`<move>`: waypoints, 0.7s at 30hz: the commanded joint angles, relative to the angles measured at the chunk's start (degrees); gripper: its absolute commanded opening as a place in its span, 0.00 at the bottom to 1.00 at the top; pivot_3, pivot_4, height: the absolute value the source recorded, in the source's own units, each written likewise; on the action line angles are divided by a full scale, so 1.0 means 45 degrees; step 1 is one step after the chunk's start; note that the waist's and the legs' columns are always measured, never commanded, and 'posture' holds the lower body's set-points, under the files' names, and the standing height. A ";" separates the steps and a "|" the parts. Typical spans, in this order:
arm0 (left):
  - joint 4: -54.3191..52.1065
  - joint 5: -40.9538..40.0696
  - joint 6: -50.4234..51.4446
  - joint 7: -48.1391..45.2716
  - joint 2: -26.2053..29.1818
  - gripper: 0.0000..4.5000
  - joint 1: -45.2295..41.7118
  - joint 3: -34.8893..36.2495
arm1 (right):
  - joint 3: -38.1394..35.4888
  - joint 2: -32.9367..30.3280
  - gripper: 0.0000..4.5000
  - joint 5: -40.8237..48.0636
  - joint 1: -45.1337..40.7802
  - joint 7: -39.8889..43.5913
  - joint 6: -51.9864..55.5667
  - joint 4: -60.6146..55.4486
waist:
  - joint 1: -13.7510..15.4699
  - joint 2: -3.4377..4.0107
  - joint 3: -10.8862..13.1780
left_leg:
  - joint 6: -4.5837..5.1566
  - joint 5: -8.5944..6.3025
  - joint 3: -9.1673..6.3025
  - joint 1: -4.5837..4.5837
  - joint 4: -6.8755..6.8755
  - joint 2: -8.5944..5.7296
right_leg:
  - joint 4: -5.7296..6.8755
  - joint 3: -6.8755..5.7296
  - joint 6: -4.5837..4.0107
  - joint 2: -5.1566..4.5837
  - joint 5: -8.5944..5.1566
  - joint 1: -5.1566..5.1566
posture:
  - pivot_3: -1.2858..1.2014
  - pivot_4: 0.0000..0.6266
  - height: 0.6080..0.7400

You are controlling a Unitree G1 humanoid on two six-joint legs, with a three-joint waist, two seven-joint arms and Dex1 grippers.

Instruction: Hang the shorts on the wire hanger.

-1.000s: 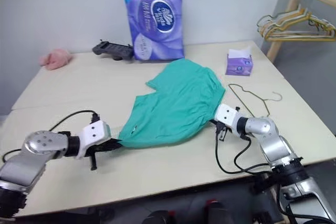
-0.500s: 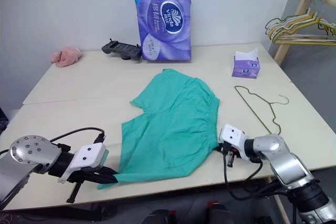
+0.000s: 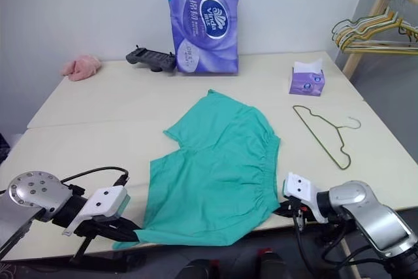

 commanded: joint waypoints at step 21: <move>0.4287 -0.2074 0.2380 -0.0999 -0.0213 0.99 -0.5301 -0.0335 | -0.2376 -0.3560 1.00 0.3695 -0.0620 0.3263 0.1948 -0.0718 | 0.0000 0.0001 0.0152 | 0.0001 -0.0001 -0.0050 0.0018 0.0009 0.0013 | -0.0117 -0.0075 0.0039 -0.0006 -0.0015 0.0097 | 0.52 0.17 1.00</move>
